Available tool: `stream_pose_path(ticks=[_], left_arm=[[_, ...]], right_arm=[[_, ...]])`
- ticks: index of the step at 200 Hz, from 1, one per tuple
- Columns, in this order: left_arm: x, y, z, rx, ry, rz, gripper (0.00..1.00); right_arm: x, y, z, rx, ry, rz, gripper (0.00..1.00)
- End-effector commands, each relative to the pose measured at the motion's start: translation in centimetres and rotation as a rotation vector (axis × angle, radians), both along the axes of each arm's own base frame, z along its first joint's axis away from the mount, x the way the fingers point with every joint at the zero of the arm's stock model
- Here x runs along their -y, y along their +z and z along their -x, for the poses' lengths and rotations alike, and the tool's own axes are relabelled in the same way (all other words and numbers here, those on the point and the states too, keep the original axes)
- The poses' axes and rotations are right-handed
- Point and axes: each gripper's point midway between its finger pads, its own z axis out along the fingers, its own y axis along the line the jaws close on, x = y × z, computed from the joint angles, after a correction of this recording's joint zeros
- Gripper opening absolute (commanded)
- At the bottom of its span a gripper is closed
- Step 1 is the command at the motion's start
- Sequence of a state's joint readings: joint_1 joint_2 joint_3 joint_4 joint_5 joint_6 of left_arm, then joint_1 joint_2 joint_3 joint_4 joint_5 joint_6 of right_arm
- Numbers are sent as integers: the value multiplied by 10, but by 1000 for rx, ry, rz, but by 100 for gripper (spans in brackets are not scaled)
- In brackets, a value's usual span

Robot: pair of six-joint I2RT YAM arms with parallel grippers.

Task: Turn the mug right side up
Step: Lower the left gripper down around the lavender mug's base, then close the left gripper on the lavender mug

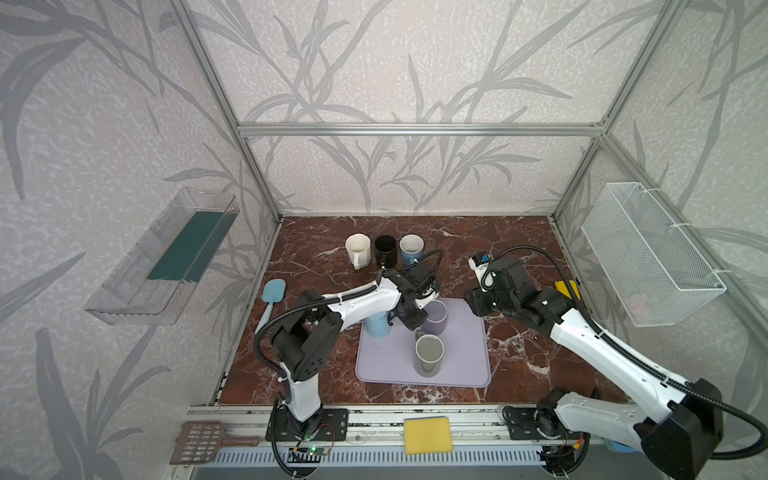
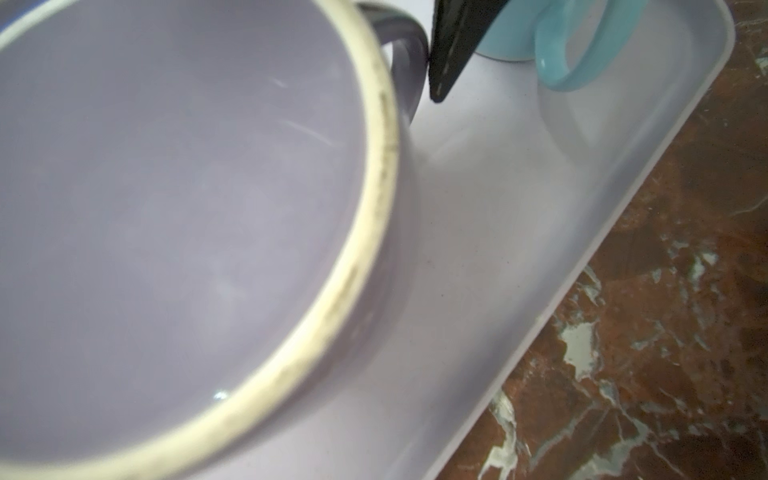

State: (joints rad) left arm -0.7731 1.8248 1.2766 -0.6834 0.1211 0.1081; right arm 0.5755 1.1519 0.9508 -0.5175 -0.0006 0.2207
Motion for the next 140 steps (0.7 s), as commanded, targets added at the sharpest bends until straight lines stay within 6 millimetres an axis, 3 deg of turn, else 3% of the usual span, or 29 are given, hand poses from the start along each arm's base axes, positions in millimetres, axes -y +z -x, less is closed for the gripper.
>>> stream_pose_path(ticks=[1,140], left_arm=[[9,14,-5,21,-40,35,35],[13,16,-7,20,-41,40,11]], right_arm=[[4,5,0,5,-17,0,45],[6,2,1,6,-19,7,46]])
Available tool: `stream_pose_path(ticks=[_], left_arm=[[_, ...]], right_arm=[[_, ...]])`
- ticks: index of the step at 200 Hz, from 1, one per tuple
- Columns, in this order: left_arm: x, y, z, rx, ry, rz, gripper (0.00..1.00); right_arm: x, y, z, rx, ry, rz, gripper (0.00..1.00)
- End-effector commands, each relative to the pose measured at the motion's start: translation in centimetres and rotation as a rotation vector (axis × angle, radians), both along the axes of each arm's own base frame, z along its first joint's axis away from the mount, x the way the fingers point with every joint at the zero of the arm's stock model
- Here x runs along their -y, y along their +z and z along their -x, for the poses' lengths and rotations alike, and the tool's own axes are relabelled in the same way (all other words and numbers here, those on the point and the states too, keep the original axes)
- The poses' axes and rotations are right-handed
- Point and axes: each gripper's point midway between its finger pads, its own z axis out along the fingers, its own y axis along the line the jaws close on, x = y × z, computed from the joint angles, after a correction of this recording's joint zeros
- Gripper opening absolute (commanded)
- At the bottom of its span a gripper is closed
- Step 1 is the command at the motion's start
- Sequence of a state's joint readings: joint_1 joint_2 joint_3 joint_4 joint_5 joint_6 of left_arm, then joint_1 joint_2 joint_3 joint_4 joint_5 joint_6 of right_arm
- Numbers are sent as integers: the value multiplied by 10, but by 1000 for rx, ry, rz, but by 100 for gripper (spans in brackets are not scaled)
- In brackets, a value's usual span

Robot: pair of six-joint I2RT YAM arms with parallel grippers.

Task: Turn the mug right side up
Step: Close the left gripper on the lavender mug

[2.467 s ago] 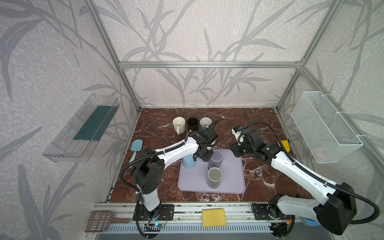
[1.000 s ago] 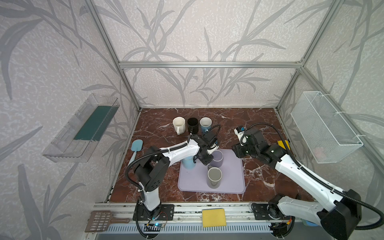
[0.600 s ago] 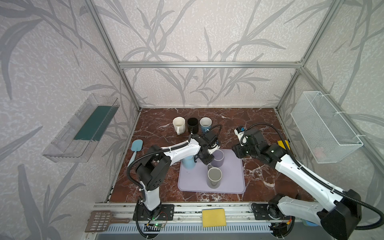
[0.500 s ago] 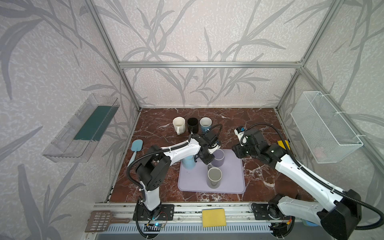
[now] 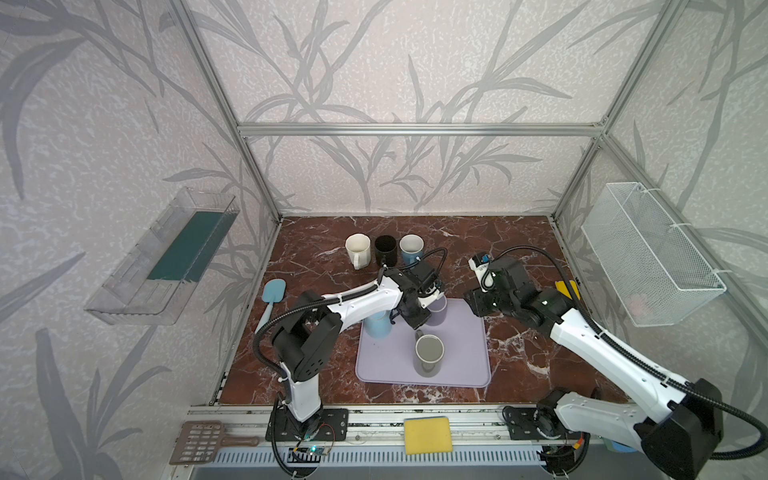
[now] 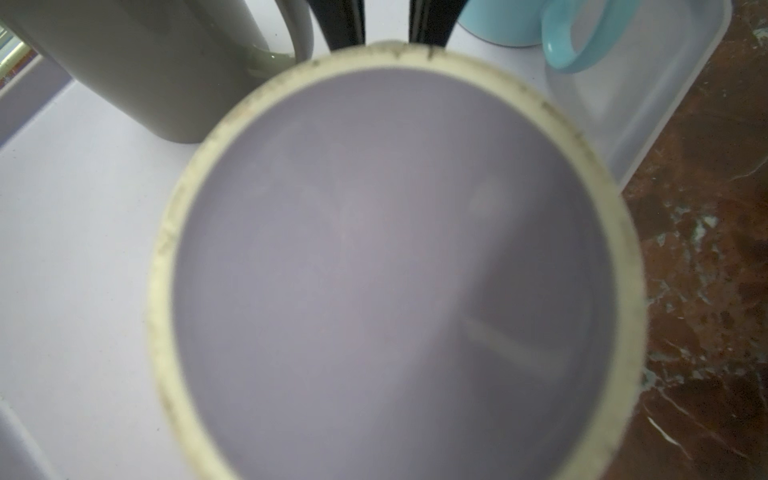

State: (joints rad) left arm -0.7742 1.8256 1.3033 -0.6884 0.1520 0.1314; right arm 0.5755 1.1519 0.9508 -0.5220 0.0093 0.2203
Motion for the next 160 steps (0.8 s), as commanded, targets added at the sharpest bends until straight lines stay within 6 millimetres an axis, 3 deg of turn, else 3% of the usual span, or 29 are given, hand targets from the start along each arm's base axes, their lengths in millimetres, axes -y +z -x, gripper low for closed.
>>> stream_pose_path(ticks=[1,69,112,160], left_arm=[[4,8,-6,20,-8,7,11],[-17,26,-10,101,89,-18,5],[-33,20,-6,117,123,-73,4],[-36,11,-7,115,151,-87,3]], right_arm=[[4,3,1,5,-13,-2,46],[3,0,2,3,-11,-7,46],[2,1,2,2,-9,-11,46],[2,3,3,1,-9,-18,46]])
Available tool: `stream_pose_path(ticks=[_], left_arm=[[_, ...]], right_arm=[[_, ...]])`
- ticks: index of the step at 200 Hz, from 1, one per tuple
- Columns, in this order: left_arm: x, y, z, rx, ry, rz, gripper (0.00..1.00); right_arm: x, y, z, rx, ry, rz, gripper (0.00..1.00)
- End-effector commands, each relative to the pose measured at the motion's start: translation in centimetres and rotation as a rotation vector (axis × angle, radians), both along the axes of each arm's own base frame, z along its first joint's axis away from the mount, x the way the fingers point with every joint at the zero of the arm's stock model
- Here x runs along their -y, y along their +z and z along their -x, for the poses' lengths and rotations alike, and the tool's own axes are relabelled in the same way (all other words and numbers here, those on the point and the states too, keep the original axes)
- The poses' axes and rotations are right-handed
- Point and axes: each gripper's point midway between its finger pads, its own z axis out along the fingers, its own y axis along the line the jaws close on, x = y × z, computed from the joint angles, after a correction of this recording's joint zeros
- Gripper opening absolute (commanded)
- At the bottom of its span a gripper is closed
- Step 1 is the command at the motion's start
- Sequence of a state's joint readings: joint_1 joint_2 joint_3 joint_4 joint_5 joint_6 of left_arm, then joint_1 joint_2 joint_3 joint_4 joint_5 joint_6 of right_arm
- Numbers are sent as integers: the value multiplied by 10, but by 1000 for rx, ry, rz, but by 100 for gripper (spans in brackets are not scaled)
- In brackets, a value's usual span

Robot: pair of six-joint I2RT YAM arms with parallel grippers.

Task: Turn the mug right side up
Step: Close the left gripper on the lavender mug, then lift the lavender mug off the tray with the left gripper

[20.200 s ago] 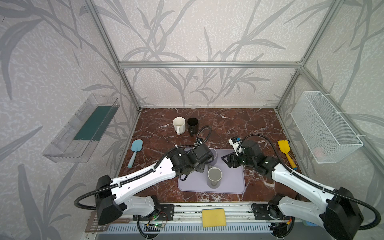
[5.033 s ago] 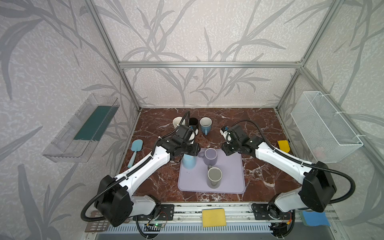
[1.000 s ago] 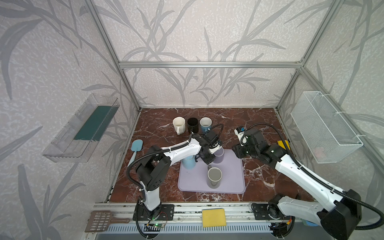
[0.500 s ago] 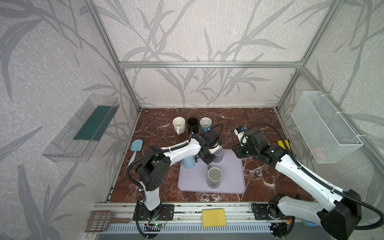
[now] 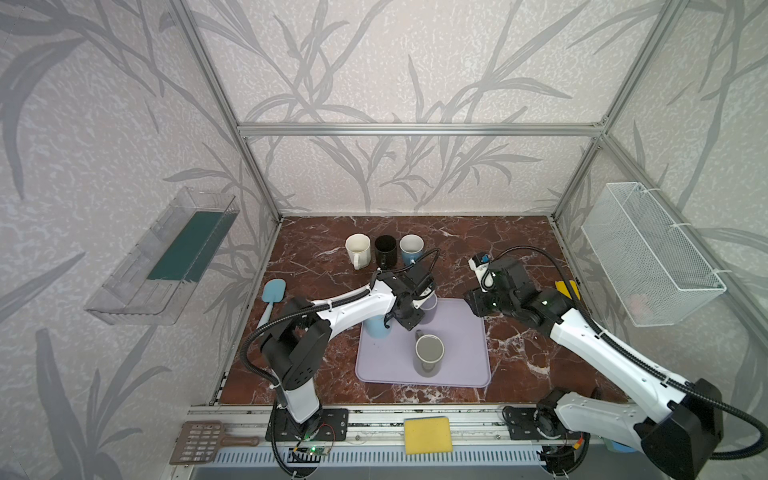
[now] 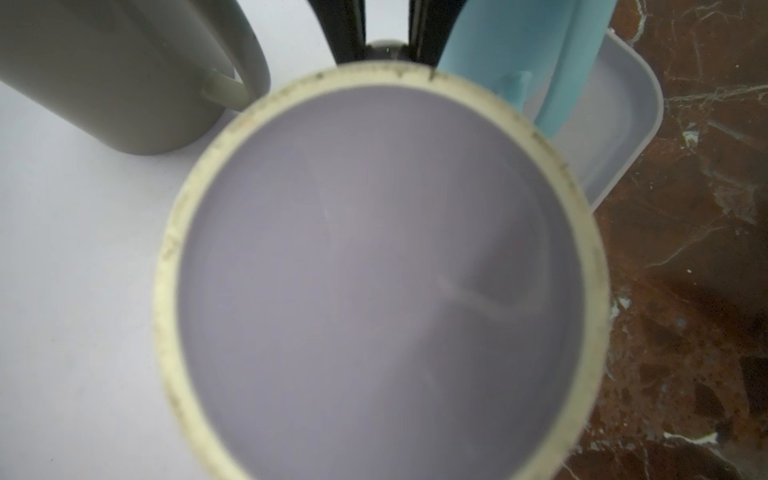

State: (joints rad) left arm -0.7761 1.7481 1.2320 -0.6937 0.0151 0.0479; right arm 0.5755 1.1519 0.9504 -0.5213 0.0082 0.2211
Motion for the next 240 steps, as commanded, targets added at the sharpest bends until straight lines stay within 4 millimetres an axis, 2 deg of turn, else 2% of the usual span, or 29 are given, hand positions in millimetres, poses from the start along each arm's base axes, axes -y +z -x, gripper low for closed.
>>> stream_pose_path(ticks=[1,43,66,121,179,240], left_arm=[[-6,5,-5,41,33,-10,3],[-8,-6,-7,41,63,-15,11],[-6,-5,-8,49,72,1,17],[-4,-3,-9,61,73,31,22],[-2,-3,-11,79,81,56,25],[-7,10,-15,136,101,87,25]], right_arm=[[2,3,3,1,-10,-17,46],[2,1,4,-6,-7,-14,46],[2,0,4,-9,-8,-11,46],[2,1,3,-9,-8,-9,46],[2,2,3,-7,-9,-8,46],[3,3,4,-5,-12,-6,46]])
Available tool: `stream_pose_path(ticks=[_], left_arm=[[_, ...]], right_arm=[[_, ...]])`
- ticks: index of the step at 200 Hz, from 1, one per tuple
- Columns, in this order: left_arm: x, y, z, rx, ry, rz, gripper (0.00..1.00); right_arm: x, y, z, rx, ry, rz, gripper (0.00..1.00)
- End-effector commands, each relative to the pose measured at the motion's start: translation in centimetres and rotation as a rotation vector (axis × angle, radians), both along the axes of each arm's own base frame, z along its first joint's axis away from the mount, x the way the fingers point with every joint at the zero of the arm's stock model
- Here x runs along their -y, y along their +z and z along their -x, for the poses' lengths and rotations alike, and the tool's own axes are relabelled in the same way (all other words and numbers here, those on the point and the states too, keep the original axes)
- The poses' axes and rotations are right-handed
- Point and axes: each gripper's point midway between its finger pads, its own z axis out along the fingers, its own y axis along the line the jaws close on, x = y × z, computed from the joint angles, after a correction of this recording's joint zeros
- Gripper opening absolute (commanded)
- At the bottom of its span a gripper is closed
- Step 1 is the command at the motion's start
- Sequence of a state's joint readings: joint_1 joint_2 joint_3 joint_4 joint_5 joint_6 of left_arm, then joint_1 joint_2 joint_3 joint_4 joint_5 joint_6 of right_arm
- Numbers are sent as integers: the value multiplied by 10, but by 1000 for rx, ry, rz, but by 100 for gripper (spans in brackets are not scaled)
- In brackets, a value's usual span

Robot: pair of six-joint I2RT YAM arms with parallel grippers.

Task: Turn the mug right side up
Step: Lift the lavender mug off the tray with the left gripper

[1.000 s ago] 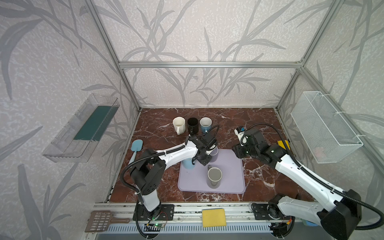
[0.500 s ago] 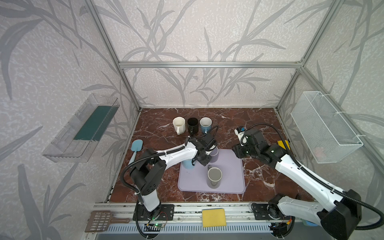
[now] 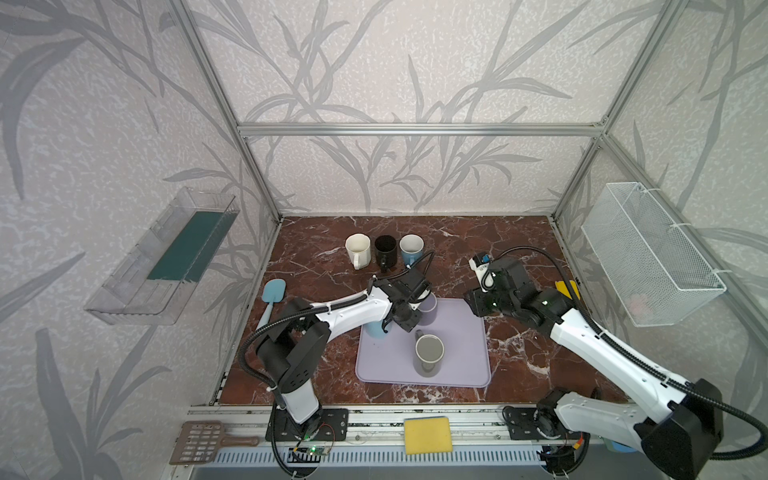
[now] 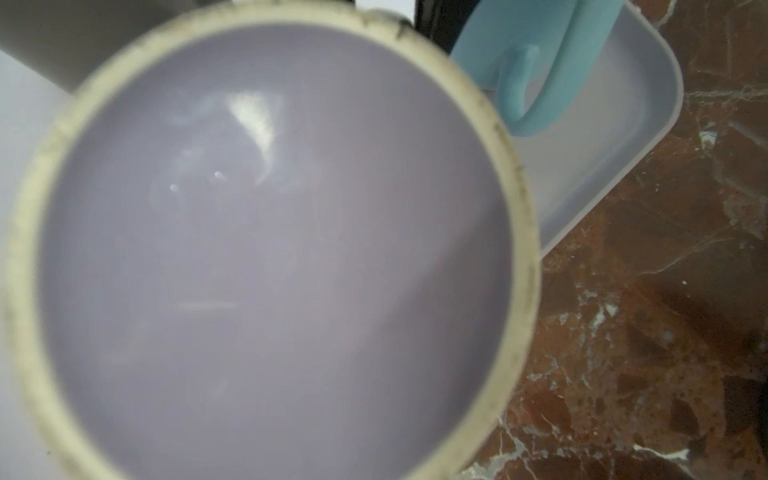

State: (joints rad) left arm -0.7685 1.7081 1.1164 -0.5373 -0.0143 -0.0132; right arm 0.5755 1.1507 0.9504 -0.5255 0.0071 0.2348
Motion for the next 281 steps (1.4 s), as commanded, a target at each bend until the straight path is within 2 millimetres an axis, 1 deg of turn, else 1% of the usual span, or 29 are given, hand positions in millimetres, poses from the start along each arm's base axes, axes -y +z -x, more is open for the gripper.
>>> stream_pose_path(ticks=[1,27,73,126,163,226,251,281], left_arm=[[-3,19,-8,71,28,32,25],[-4,22,-8,83,29,41,24],[-3,17,-7,69,21,43,24],[2,17,-11,92,19,70,22],[1,14,-12,96,19,65,16],[4,18,-13,117,17,88,6],[3,24,-15,131,28,93,4],[-3,31,-20,154,63,72,1]], right_arm=[[3,4,3,4,-3,1,46],[2,5,3,4,4,-5,46],[0,7,3,3,10,-10,46],[1,8,3,4,8,-11,46],[1,9,4,6,10,-10,46],[0,8,4,5,13,-12,46],[0,6,4,2,15,-13,46],[-1,4,4,-3,17,-12,46]])
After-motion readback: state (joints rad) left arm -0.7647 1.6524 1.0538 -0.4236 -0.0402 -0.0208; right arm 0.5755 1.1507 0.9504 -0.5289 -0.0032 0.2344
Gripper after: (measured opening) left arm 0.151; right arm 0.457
